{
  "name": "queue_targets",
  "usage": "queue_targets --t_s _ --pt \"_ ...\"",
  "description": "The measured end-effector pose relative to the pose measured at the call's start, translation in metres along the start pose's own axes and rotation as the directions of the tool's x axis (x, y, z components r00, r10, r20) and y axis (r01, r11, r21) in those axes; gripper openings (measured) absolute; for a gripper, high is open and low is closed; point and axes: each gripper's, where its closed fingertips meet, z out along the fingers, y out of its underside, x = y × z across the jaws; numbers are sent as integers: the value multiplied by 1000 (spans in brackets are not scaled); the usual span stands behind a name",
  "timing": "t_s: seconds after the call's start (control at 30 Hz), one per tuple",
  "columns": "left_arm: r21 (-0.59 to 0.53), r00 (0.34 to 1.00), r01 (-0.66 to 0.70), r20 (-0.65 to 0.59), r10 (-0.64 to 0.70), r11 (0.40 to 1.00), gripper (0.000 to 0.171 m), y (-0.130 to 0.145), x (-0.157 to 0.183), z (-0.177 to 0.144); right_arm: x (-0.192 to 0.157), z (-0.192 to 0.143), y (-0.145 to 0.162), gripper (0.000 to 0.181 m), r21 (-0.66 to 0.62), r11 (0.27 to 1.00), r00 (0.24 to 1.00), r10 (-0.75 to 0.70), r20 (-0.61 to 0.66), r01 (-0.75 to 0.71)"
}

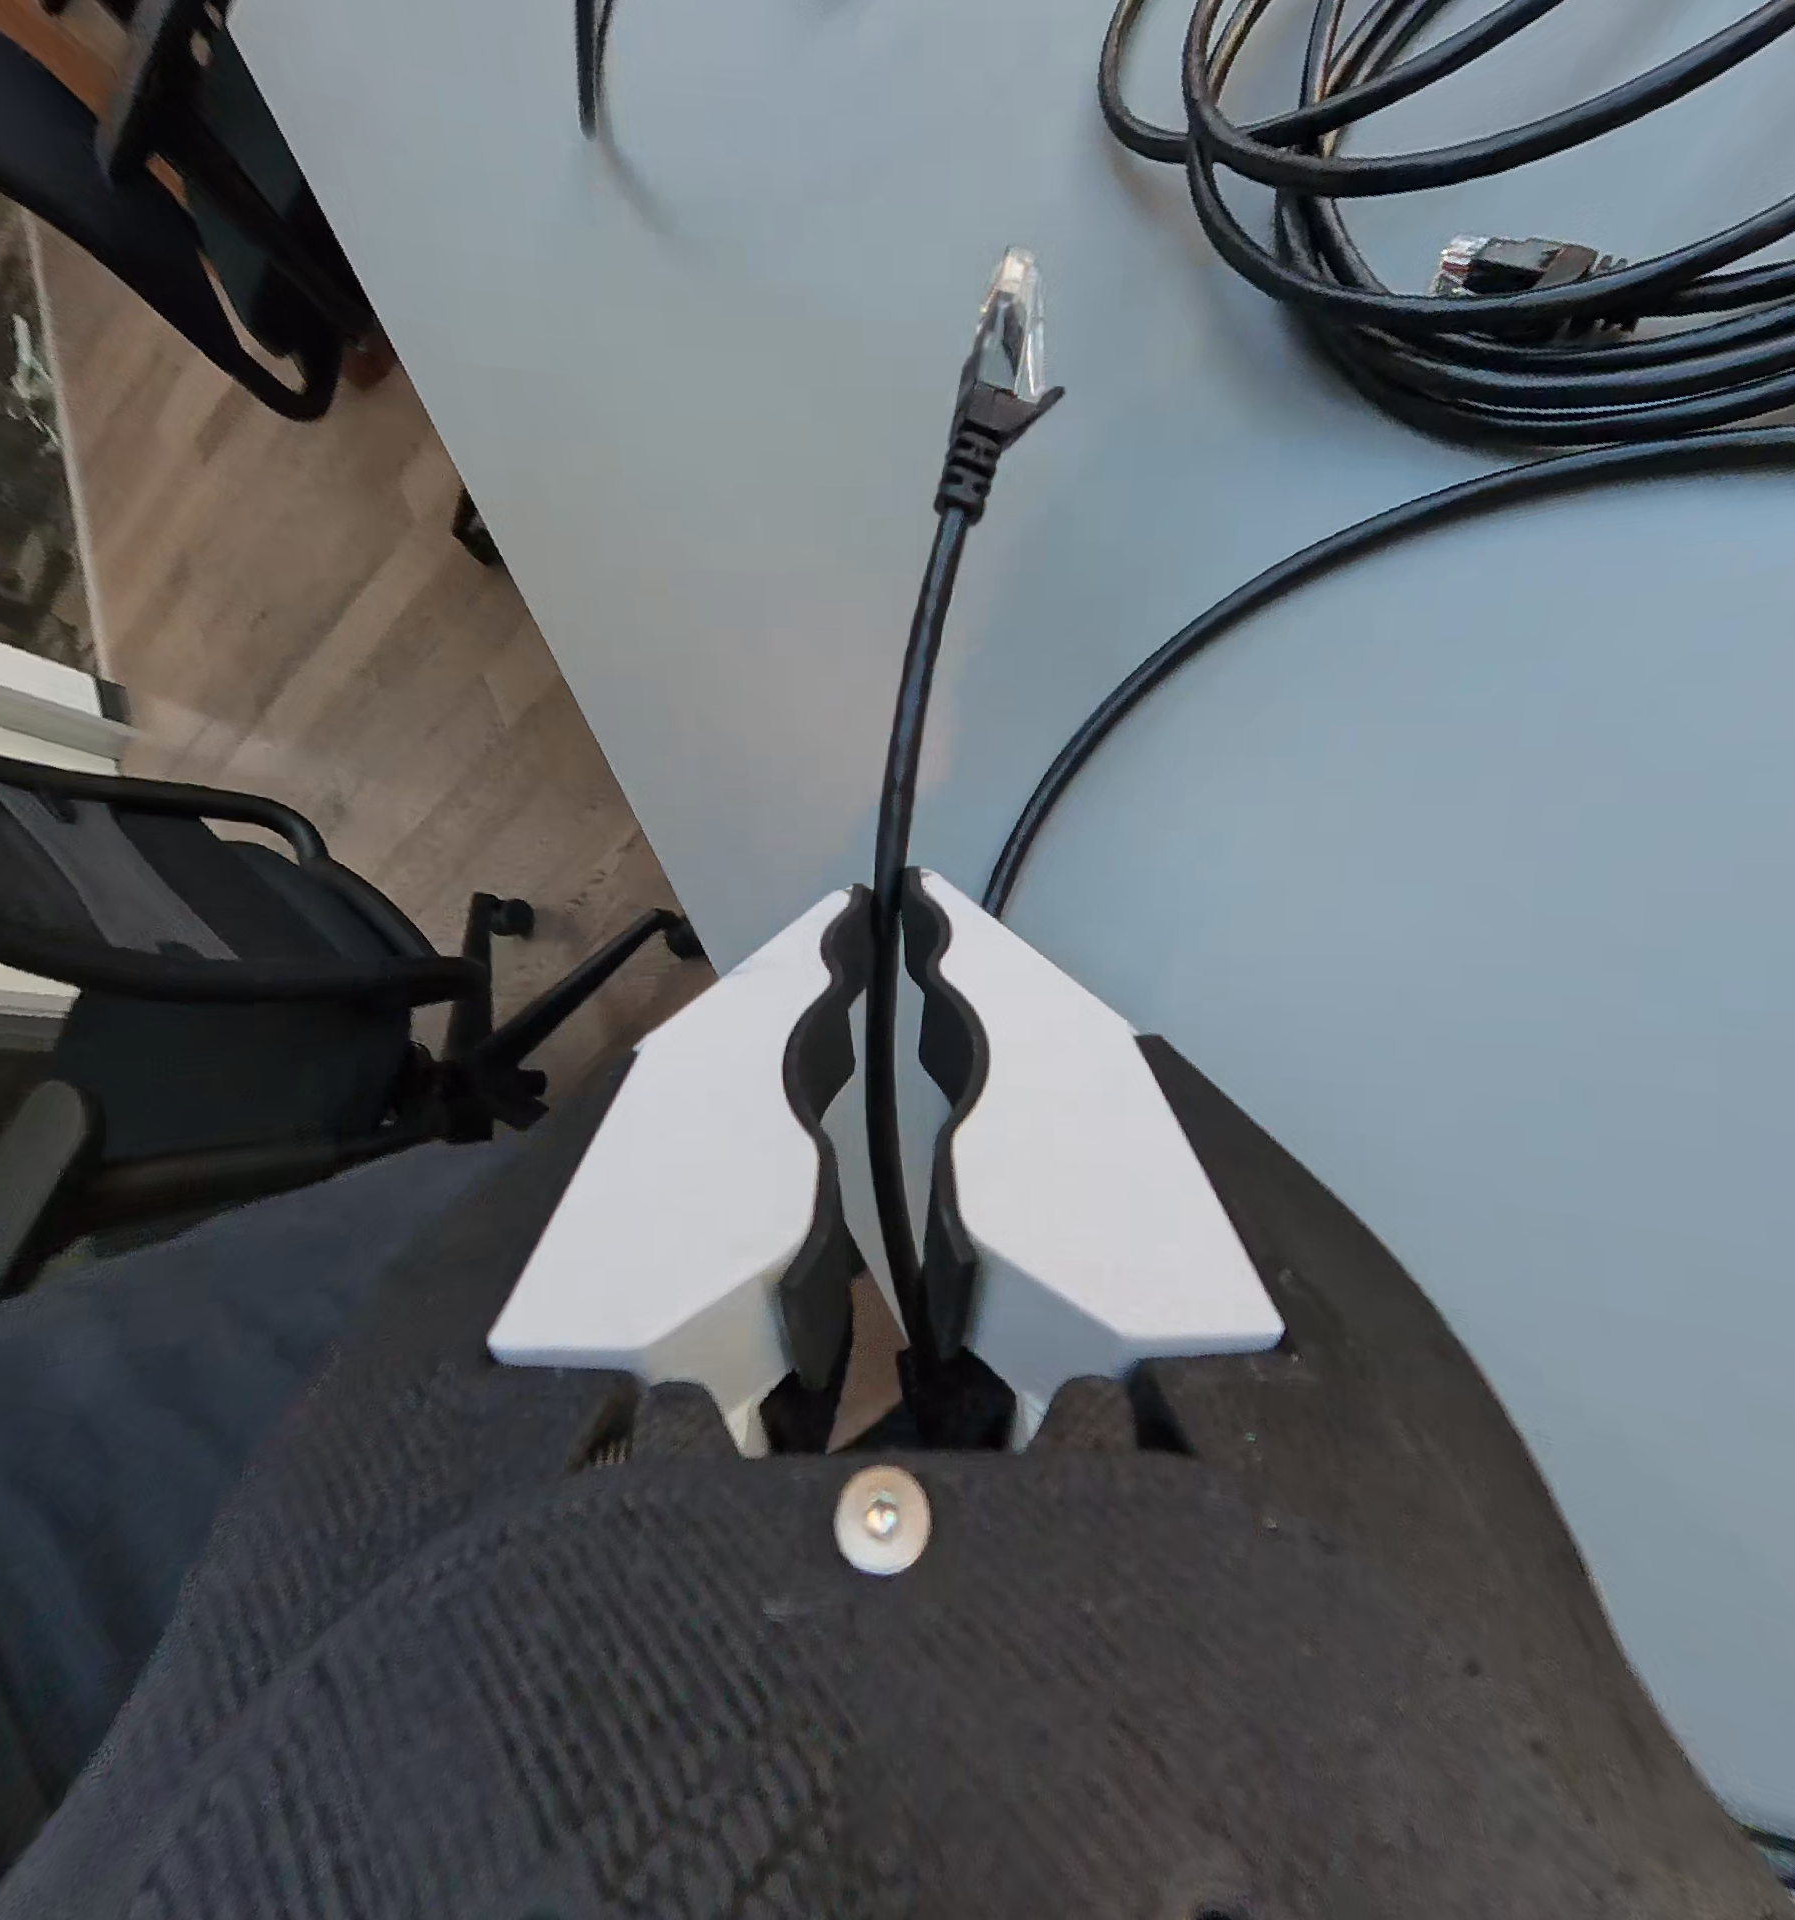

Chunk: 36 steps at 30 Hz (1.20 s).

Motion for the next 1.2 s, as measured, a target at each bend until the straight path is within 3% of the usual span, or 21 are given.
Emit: queue_targets --t_s 0.1,0.17,0.23,0.27,0.37,0.4,0.5,0.57,0.67,0.8,0.87,0.9,0.93,1.07,1.2 --pt "160 992 61 99 -77 985 57 30 -2 -31 -2 -5 -5 3 45 989 987 141 73 -144" --pt "184 976 178 93 -197 967 49 72 2 -29 -3 -11 -9 3 82 973 971 207 118 -217" --pt "99 931 366 -28 -365 926 47 124 23 3 -2 -16 -10 3 111 962 962 233 142 -250" --pt "40 901 433 -45 -432 900 30 150 28 21 3 -17 -5 3 102 962 964 240 117 -252" --pt "42 857 512 40 -514 858 16 195 17 60 19 -24 11 3 87 968 972 235 24 -236" --pt "29 857 510 73 -511 860 18 205 18 71 22 -26 15 3 74 970 973 230 9 -230" --pt "-12 899 421 136 -416 907 16 217 31 99 25 -25 25 3 19 990 990 142 -12 -142" --pt "31 904 391 174 -390 920 15 211 33 101 23 -24 28 3 -12 996 996 92 -15 -92" --pt "83 887 449 79 -455 890 26 202 45 95 16 -23 30 3 -33 998 998 57 3 -57" --pt "21 828 560 11 -560 828 44 217 49 99 4 -24 38 4 -38 999 999 -38 34 40" --pt "15 789 612 -80 -609 790 32 215 59 103 0 -23 46 3 -58 994 995 -85 41 88" --pt "-9 767 632 -131 -628 775 12 216 68 105 -3 -23 48 3 -57 993 994 -97 55 100" --pt "-33 753 644 -154 -640 765 2 219 72 107 -5 -23 49 4 -49 993 993 -105 62 109" --pt "-96 764 626 -120 -634 774 1 235 75 109 -9 -32 60 7 -69 990 986 -112 123 121" --pt "-136 837 526 -91 -539 840 2 240 82 101 12 -67 58 27 -47 977 975 -203 88 207"
